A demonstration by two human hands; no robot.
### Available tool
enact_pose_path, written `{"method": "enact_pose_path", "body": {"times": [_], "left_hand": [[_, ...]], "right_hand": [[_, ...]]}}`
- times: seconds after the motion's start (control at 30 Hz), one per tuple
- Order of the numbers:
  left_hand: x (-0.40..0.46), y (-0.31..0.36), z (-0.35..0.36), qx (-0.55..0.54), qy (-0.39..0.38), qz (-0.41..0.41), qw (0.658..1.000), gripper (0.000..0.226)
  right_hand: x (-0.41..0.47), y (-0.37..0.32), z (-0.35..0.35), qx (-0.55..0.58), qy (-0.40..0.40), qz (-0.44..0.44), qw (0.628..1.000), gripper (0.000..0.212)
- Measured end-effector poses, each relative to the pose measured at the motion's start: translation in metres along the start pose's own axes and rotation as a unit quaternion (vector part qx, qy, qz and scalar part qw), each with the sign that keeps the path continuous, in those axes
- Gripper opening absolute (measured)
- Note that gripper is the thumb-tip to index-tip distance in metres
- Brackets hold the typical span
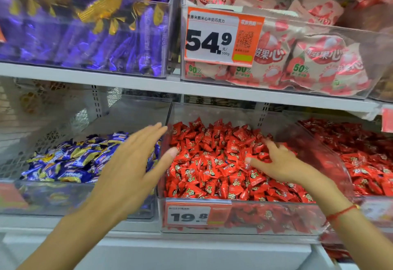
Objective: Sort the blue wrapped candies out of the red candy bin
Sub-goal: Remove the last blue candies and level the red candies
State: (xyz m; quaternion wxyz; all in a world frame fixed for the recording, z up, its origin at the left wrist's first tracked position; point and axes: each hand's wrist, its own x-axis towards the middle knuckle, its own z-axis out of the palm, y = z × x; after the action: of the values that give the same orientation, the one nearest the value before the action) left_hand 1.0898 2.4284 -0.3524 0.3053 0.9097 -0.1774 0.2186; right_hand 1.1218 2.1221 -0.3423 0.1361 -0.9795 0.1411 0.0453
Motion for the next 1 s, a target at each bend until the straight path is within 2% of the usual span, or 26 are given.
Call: {"method": "enact_pose_path", "body": {"times": [0.1, 0.2, 0.3, 0.4, 0.6, 0.73, 0.9, 1.0], "left_hand": [[-0.003, 0.002, 0.007, 0.011, -0.054, -0.039, 0.998, 0.069], [-0.003, 0.003, 0.007, 0.005, -0.043, -0.042, 0.998, 0.058], [-0.003, 0.004, 0.007, 0.004, -0.036, -0.039, 0.999, 0.056], [-0.003, 0.005, 0.008, 0.006, -0.031, -0.048, 0.998, 0.054], [-0.001, 0.005, 0.007, 0.002, -0.027, -0.057, 0.998, 0.054], [0.001, 0.005, 0.006, 0.001, -0.016, -0.057, 0.998, 0.065], [0.0, 0.005, 0.007, 0.004, 0.008, -0.045, 0.999, 0.065], [0.0, 0.008, 0.006, 0.004, 0.017, -0.042, 0.999, 0.063]], "right_hand": [[0.009, -0.004, 0.016, -0.003, -0.024, 0.041, 0.999, 0.099], [0.017, -0.02, 0.023, -0.015, -0.032, 0.062, 0.997, 0.1], [0.017, -0.044, 0.018, -0.033, -0.077, 0.039, 0.996, 0.094], [0.01, -0.068, 0.014, 0.01, -0.114, 0.007, 0.993, 0.086], [-0.008, -0.103, 0.032, 0.056, -0.15, -0.089, 0.983, 0.07], [-0.017, -0.11, 0.038, 0.078, -0.172, -0.178, 0.966, 0.063], [-0.028, -0.093, 0.011, 0.103, -0.218, -0.349, 0.906, 0.043], [-0.02, -0.07, -0.016, 0.139, -0.165, -0.379, 0.9, 0.038]]}}
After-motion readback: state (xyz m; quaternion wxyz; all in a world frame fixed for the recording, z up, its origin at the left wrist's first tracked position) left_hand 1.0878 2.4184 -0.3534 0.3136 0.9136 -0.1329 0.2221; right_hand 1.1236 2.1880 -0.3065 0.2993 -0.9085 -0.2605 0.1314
